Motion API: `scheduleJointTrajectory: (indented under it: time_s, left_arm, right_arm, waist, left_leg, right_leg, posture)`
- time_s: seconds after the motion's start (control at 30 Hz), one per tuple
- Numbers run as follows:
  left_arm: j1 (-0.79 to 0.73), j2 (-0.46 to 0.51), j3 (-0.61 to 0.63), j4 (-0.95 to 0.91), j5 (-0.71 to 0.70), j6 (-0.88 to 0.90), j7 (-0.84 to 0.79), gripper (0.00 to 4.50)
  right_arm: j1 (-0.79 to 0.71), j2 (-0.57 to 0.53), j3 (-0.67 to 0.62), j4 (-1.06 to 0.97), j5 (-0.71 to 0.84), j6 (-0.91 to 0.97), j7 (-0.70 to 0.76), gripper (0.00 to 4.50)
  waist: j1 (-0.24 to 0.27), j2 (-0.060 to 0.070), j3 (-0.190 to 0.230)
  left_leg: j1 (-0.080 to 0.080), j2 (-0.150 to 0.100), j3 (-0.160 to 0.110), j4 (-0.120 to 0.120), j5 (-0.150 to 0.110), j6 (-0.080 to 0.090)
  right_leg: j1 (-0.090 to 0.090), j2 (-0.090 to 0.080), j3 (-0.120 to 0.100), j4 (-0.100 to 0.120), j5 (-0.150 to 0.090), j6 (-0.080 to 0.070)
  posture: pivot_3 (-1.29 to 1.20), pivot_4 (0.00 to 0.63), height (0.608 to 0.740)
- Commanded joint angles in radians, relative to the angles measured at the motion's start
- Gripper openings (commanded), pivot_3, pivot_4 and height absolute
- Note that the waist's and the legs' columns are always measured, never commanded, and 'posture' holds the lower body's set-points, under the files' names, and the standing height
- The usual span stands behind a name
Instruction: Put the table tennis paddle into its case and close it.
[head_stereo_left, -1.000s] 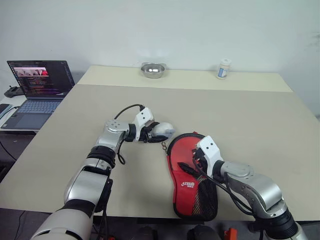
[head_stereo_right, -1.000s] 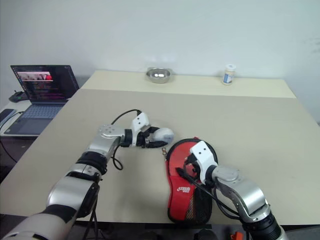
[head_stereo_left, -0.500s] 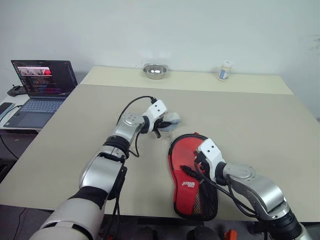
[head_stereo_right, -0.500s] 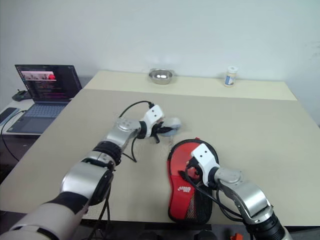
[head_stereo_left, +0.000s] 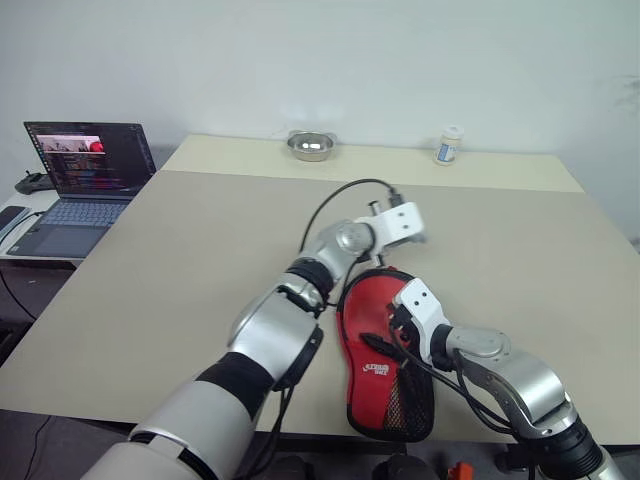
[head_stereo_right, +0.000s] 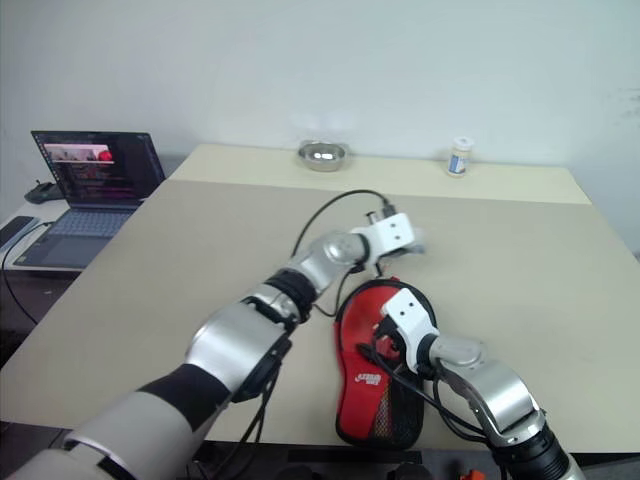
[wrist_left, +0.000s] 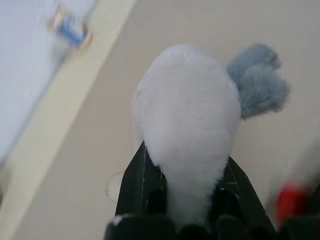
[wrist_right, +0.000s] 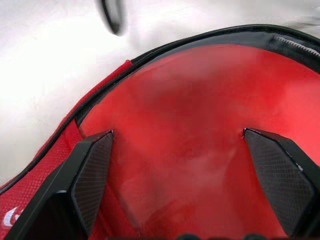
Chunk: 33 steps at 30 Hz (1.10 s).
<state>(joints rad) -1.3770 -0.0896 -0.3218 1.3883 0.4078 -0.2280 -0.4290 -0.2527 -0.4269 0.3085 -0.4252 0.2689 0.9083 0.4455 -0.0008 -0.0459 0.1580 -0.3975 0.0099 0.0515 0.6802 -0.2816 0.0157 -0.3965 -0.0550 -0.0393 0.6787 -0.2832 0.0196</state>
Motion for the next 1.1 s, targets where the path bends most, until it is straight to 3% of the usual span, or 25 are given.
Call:
scheduleJointTrajectory:
  time_s: [0.03, 0.3, 0.6, 0.63, 0.93, 1.1]
  left_arm:
    - [-0.055, -0.055, -0.01, -0.027, 0.018, -0.076, -0.015, 0.47]
    - [-0.022, -0.173, 0.024, -0.048, -0.037, -0.173, -0.225, 0.47]
    - [0.008, -0.174, 0.019, -0.047, -0.049, -0.17, -0.314, 0.47]
    - [0.01, -0.174, 0.02, -0.046, -0.052, -0.166, -0.33, 1.18]
    - [0.028, -0.162, 0.044, -0.061, -0.108, -0.213, -0.424, 4.42]
    - [0.023, -0.139, 0.042, -0.064, -0.102, -0.225, -0.352, 4.47]
  right_arm:
    - [0.075, -0.01, 0.098, 0.066, 0.007, 0.093, 0.031, 4.5]
    - [0.083, -0.001, 0.094, 0.07, -0.002, 0.089, 0.024, 4.5]
    - [0.078, 0.009, 0.093, 0.088, -0.015, 0.076, 0.024, 4.5]
    - [0.077, 0.01, 0.093, 0.091, -0.016, 0.075, 0.025, 4.5]
    - [0.058, 0.01, 0.094, 0.122, -0.029, 0.057, 0.036, 4.5]
    - [0.031, 0.016, 0.089, 0.146, -0.038, 0.048, 0.039, 4.5]
  waist:
    - [-0.001, 0.002, -0.001]
    - [-0.001, 0.008, -0.006]
    - [-0.002, 0.01, -0.007]
    - [-0.002, 0.01, -0.007]
    - [-0.003, 0.01, -0.008]
    - [-0.005, 0.01, -0.007]
  left_leg:
    - [0.0, 0.0, 0.0, 0.0, 0.0, 0.0]
    - [0.001, 0.0, 0.0, 0.0, 0.0, 0.0]
    - [0.002, 0.0, 0.0, 0.0, 0.0, 0.0]
    - [0.002, 0.0, 0.0, 0.0, 0.0, 0.0]
    - [0.003, 0.0, 0.0, 0.0, 0.0, 0.0]
    - [0.009, 0.001, 0.0, -0.001, 0.0, 0.0]
  right_leg:
    - [0.0, 0.0, 0.0, 0.0, 0.0, 0.0]
    - [0.001, 0.0, 0.0, 0.0, 0.0, 0.0]
    - [0.001, 0.001, 0.0, -0.001, 0.0, 0.0]
    - [0.001, 0.001, 0.0, -0.001, 0.0, 0.0]
    - [0.003, 0.001, 0.0, 0.0, 0.0, 0.0]
    - [0.008, 0.001, 0.0, -0.001, -0.003, 0.004]
  posture:
    - [0.0, 0.15, 0.74]
    - [0.0, 0.15, 0.74]
    - [0.0, 0.15, 0.74]
    - [0.0, 0.15, 0.74]
    - [0.0, 0.15, 0.74]
    - [0.0, 0.15, 0.74]
